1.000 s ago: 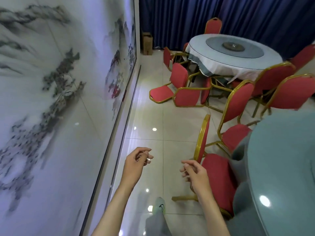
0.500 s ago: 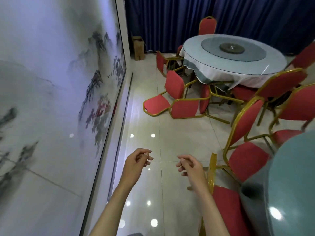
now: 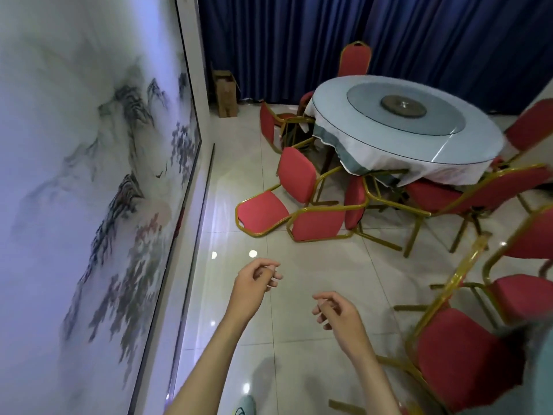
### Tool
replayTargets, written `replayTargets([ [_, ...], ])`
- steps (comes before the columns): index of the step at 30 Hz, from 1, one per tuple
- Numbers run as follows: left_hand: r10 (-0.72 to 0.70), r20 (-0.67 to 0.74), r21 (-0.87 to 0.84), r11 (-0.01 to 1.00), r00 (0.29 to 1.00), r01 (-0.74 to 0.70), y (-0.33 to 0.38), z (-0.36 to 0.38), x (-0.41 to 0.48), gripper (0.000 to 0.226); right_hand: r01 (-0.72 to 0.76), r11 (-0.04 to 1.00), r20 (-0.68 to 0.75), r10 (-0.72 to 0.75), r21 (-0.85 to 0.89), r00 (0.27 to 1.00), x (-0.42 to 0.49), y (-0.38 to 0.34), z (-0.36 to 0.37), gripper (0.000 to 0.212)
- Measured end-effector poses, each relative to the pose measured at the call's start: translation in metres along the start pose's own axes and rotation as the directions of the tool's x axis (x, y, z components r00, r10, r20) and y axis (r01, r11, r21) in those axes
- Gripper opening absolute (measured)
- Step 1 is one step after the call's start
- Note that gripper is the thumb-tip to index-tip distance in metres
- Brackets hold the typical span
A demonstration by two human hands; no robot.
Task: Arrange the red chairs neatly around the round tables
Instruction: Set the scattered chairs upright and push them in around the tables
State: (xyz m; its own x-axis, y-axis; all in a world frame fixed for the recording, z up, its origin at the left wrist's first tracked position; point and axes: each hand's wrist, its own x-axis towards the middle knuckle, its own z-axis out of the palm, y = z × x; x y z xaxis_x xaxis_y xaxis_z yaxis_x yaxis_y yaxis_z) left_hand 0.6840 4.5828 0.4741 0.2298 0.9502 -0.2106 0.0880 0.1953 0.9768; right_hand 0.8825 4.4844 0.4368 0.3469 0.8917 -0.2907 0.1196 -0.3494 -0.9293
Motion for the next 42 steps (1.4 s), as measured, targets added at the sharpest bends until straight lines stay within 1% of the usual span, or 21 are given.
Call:
replayTargets([
  [3,-0.007,0.019,-0.023,1.000,1.000,0.008,0.016,0.009,0.063,0.021,-0.003,0.997,-0.051,0.006,0.072,0.999,0.057,-0.025,0.005,0.026],
  [6,-0.028,0.058,-0.014,0.999,0.998,0.029,0.023,0.022,0.116,0.020,0.008,0.997,-0.028,-0.006,0.079,1.000,0.103,-0.047,0.004,0.026],
  [8,-0.018,0.086,0.011,1.000,0.996,0.018,0.027,0.036,0.156,0.021,0.032,0.995,-0.033,-0.029,0.098,0.999,0.138,-0.058,-0.001,0.025],
  [11,-0.026,0.105,0.073,0.997,0.994,0.019,0.027,0.056,0.210,0.021,-0.008,0.994,-0.049,0.014,0.110,0.999,0.187,-0.057,-0.013,0.025],
  [14,-0.029,0.137,0.134,0.991,0.990,0.011,0.024,0.079,0.262,0.021,-0.033,0.994,-0.037,0.037,0.103,0.999,0.242,-0.048,-0.030,0.026],
  [17,-0.022,0.144,0.176,0.984,0.989,-0.004,0.030,0.101,0.321,0.019,-0.019,0.996,-0.029,0.021,0.085,0.999,0.309,-0.051,-0.053,0.023],
  [21,-0.010,0.138,0.228,0.973,0.990,-0.022,0.057,0.126,0.393,0.019,-0.018,0.997,-0.025,0.020,0.080,0.999,0.395,-0.080,-0.085,0.019],
  [22,0.013,0.124,0.229,0.973,0.992,-0.041,0.069,0.139,0.422,0.018,0.002,0.997,-0.025,0.000,0.075,1.000,0.428,-0.092,-0.099,0.018],
  [24,0.046,0.109,0.231,0.970,0.993,-0.071,0.084,0.147,0.452,0.017,0.034,0.996,-0.035,-0.031,0.086,0.999,0.467,-0.108,-0.111,0.020],
  [27,0.060,0.115,0.226,0.970,0.992,-0.085,0.098,0.161,0.500,0.017,0.041,0.995,-0.051,-0.037,0.088,0.998,0.527,-0.125,-0.126,0.019],
  [33,-0.008,0.117,0.250,0.968,0.993,-0.022,0.087,0.170,0.589,0.019,0.000,0.998,-0.005,0.000,0.064,1.000,0.619,-0.126,-0.124,0.016],
  [35,-0.036,0.103,0.244,0.970,0.994,0.010,0.082,0.173,0.624,0.017,-0.037,0.998,-0.004,0.037,0.058,0.999,0.649,-0.122,-0.121,0.018],
  [37,-0.078,0.076,0.200,0.978,0.994,0.062,0.079,0.176,0.656,0.016,-0.070,0.996,-0.001,0.070,0.050,0.998,0.676,-0.122,-0.118,0.018],
  [40,-0.129,0.050,0.147,0.982,0.990,0.121,0.070,0.181,0.705,0.016,-0.149,0.988,0.008,0.149,0.048,0.989,0.716,-0.117,-0.112,0.016],
  [42,-0.189,0.037,0.122,0.976,0.981,0.183,0.058,0.183,0.735,0.016,-0.215,0.975,0.016,0.215,0.045,0.976,0.742,-0.110,-0.109,0.015],
])
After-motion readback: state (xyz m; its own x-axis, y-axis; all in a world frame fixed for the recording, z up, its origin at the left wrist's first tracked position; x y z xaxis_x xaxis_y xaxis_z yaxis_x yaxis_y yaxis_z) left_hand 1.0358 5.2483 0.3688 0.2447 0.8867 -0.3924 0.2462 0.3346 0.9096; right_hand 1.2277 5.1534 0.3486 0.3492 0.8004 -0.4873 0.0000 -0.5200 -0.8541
